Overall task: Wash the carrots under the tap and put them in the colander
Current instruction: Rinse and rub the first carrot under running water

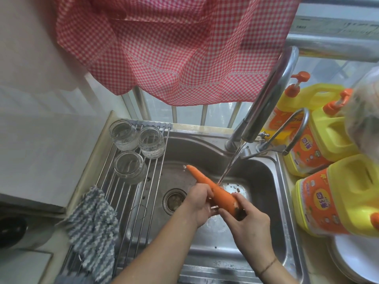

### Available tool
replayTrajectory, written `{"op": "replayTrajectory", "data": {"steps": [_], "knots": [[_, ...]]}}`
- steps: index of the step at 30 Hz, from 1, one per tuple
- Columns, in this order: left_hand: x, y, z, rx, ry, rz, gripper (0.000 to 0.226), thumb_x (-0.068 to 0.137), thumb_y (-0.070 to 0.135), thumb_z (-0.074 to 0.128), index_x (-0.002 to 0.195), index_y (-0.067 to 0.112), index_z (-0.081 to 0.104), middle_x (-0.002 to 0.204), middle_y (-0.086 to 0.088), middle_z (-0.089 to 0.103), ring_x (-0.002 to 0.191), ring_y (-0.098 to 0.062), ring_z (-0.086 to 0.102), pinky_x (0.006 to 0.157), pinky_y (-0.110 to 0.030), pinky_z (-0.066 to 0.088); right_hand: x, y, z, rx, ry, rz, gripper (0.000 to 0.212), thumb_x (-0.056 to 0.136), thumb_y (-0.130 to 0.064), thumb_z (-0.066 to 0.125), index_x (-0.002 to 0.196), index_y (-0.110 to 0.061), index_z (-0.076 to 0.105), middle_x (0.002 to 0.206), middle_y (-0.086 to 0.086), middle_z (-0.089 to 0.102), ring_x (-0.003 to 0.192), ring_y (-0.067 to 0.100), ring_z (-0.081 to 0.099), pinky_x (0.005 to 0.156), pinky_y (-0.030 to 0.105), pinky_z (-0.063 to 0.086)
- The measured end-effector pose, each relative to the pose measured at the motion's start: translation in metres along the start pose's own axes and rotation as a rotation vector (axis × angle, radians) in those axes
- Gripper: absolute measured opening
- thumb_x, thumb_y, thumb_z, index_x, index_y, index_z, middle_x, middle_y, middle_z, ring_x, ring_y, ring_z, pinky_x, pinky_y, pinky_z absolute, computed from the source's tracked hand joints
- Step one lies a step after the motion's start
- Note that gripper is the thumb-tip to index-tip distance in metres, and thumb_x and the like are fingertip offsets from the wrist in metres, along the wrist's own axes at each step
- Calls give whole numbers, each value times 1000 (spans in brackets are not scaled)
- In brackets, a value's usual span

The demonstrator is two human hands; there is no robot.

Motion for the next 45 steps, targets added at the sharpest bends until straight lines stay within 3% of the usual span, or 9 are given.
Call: {"op": "replayTrajectory", "data": {"steps": [5, 8, 14, 20, 26, 31, 34, 39, 45], "knots": [[-5, 1, -2, -92, -124, 15, 24, 89, 3, 34, 106, 2, 51, 97, -15, 61, 92, -30, 60, 78, -45, 54, 5, 4, -2, 10, 11, 12, 43, 68, -24, 87, 107, -21, 71, 65, -17, 60, 74, 0, 58, 58, 5, 42], [-3, 0, -3, -109, -116, 45, 30, 93, 6, 37, 122, 1, 46, 101, -16, 63, 92, -31, 62, 71, -45, 57, 5, 3, -2, 1, 23, -10, 44, 68, -25, 86, 109, -20, 70, 67, -19, 60, 76, -3, 58, 60, 4, 42], [0, 0, 0, -117, -16, 27, 34, 85, -1, 35, 117, 6, 44, 97, -14, 58, 92, -30, 57, 69, -42, 55, 1, -1, 1, -68, 6, -108, 49, 64, -17, 89, 109, -18, 70, 77, -32, 55, 77, -7, 61, 67, -4, 38], [-3, 4, 6, 29, 79, 40, 55, 78, -15, 26, 123, 14, 41, 102, -14, 59, 100, -31, 60, 81, -51, 55, -4, 0, 4, -54, 3, -103, 47, 66, -21, 88, 109, -26, 68, 76, -27, 59, 75, -6, 62, 66, -4, 39], [-4, 5, -11, -84, -143, 2, 37, 87, 0, 35, 123, 2, 43, 109, -19, 66, 97, -34, 63, 76, -48, 57, 0, 3, 0, -18, 11, -58, 45, 67, -24, 88, 108, -20, 70, 68, -21, 60, 75, -4, 59, 61, 2, 42], [-4, 3, -12, -55, -171, 40, 39, 93, 4, 40, 130, -5, 40, 115, -22, 64, 104, -38, 61, 87, -53, 55, 0, 5, 0, -4, 21, -51, 45, 67, -24, 88, 108, -19, 71, 65, -19, 59, 72, -1, 58, 59, 5, 43], [-7, 3, -9, 27, -151, 92, 27, 95, 1, 40, 121, 2, 44, 115, -23, 62, 106, -39, 60, 97, -60, 49, -1, 5, 0, -16, 23, -67, 46, 67, -25, 88, 109, -20, 70, 66, -19, 60, 74, 1, 59, 60, 7, 45], [-7, 6, -6, 342, -49, 114, 10, 90, 4, 43, 96, 5, 50, 102, -17, 59, 95, -33, 66, 82, -45, 59, -4, 7, -2, -53, 28, -95, 48, 65, -21, 89, 109, -17, 70, 71, -21, 59, 64, 1, 62, 64, -2, 42], [-11, 20, -8, 851, 49, 76, 24, 88, 22, 49, 102, 5, 60, 87, -14, 74, 76, -20, 75, 71, -31, 61, -9, 16, -1, -155, 18, -184, 54, 65, -21, 89, 114, -16, 67, 94, -12, 67, 73, 2, 64, 78, 5, 47]]}}
Point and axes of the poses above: each hand's wrist, its own x-axis towards the middle knuckle, its own z-axis out of the palm, y = z × x, the point moved 1 cm from there along x, towards the middle knuckle
